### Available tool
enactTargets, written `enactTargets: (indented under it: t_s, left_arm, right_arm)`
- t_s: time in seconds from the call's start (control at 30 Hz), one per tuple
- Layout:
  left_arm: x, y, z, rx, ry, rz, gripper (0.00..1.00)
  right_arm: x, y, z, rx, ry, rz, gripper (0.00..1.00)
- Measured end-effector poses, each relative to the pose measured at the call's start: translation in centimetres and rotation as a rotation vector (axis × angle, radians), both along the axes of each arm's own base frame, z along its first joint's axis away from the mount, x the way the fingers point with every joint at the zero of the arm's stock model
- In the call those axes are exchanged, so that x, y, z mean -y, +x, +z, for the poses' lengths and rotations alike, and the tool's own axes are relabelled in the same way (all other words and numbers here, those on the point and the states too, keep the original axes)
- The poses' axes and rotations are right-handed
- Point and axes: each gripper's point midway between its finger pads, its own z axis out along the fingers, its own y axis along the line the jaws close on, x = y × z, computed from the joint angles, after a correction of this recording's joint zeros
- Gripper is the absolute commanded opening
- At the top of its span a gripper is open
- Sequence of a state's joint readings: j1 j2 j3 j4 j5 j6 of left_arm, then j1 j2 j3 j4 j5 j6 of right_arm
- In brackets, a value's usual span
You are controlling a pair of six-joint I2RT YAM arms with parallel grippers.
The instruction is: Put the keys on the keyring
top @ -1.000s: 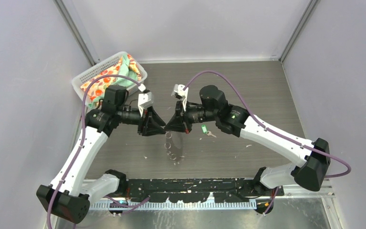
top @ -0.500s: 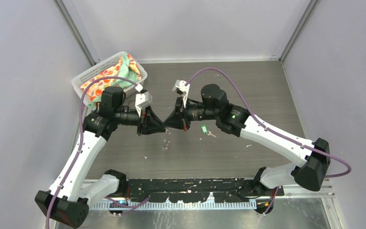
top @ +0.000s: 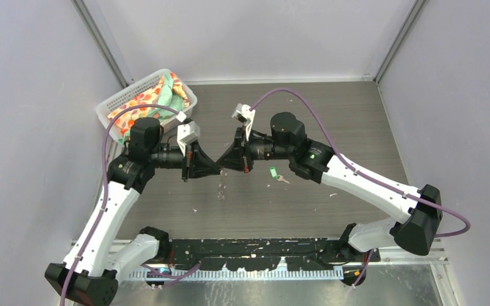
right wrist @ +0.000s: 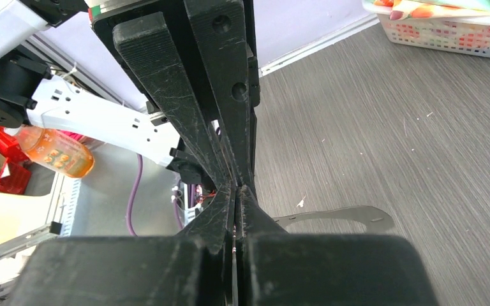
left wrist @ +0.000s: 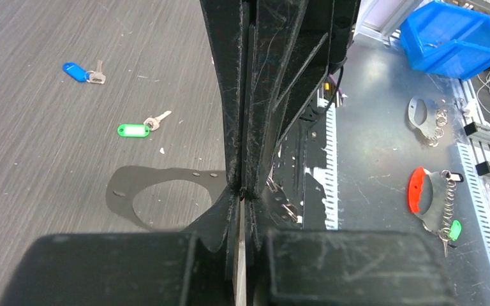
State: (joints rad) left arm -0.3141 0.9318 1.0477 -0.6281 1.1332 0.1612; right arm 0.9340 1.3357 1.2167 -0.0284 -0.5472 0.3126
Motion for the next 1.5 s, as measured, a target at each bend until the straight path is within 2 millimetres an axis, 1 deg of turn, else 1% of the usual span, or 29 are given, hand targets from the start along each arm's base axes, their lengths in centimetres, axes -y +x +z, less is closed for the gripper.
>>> enactTargets:
  t_s: [0.27,0.37,0.4,0.43,0.47,0.57,0.67,0.73,0.8,0.87,0.97,1.07,1.2,1.3,1.4,1.5]
  left_arm:
    - [-0.1,-0.2,-0.2,-0.025,-0.007,0.028,0.00]
    - [-0.2,-0.3,-0.3,-0.045,-0.014,0.045,0.00]
    - [-0.2,-0.3,-0.3,-0.044,-0.015,0.045,0.00]
    - [-0.2,-0.3,-0.2,-0.045,-0.016,0.050,0.00]
    - [-0.2,-0.3,-0.1,-0.049,-0.019,0.057,0.00]
    - [-0.2,-0.2,0.3,-0.061,-0.028,0.075,0.00]
    - [0.1,-0.2,0.6,-0.091,-0.043,0.075,0.00]
    - [0.2,-0.3,0.7,-0.111,-0.050,0.074,0.00]
    - [0.2,-0.4,0.8,-0.117,-0.057,0.069,0.00]
    - [0.3,-0.5,1.0,-0.104,-0.064,0.057,0.00]
    - [0.3,-0.7,1.1,-0.066,-0.066,0.036,0.00]
    - [0.1,-0.9,0.9,0.005,-0.048,0.008,0.00]
    - [-0.4,-1.4,1.1,0.174,-0.025,-0.043,0.00]
    - [-0.9,-2.1,1.3,0.345,-0.013,-0.078,0.00]
    - [-1.3,-2.7,2.1,0.536,-0.011,-0.109,0.00]
    - [-1.6,-3.1,2.7,0.701,-0.007,-0.135,0.00]
  right_arm:
    - [-0.2,-0.2,-0.2,-0.015,0.009,0.000,0.02]
    - [-0.2,-0.3,-0.3,-0.028,0.009,0.002,0.06]
    - [-0.2,-0.3,-0.3,-0.031,0.010,0.003,0.09]
    - [-0.2,-0.4,-0.2,-0.033,0.014,0.005,0.14]
    - [-0.3,-0.4,-0.1,-0.035,0.020,0.005,0.26]
    - [-0.5,-0.3,0.6,-0.040,0.049,0.003,0.40]
    - [-0.7,-0.5,1.2,-0.038,0.072,0.007,0.46]
    - [-0.6,-0.7,1.2,-0.036,0.075,0.006,0.53]
    - [-0.4,-0.9,1.3,-0.032,0.070,0.004,0.61]
    - [0.2,-1.4,1.3,-0.024,0.052,0.002,0.64]
    - [1.6,-1.9,1.6,0.005,0.028,-0.013,0.66]
    - [3.4,-2.5,2.4,0.058,0.016,-0.029,0.66]
    - [5.7,-3.2,3.6,0.168,0.023,-0.043,0.65]
    - [7.0,-3.8,3.8,0.248,0.025,-0.038,0.63]
    - [7.4,-3.8,3.6,0.305,0.013,-0.031,0.59]
    - [7.0,-3.3,2.8,0.331,-0.010,-0.026,0.53]
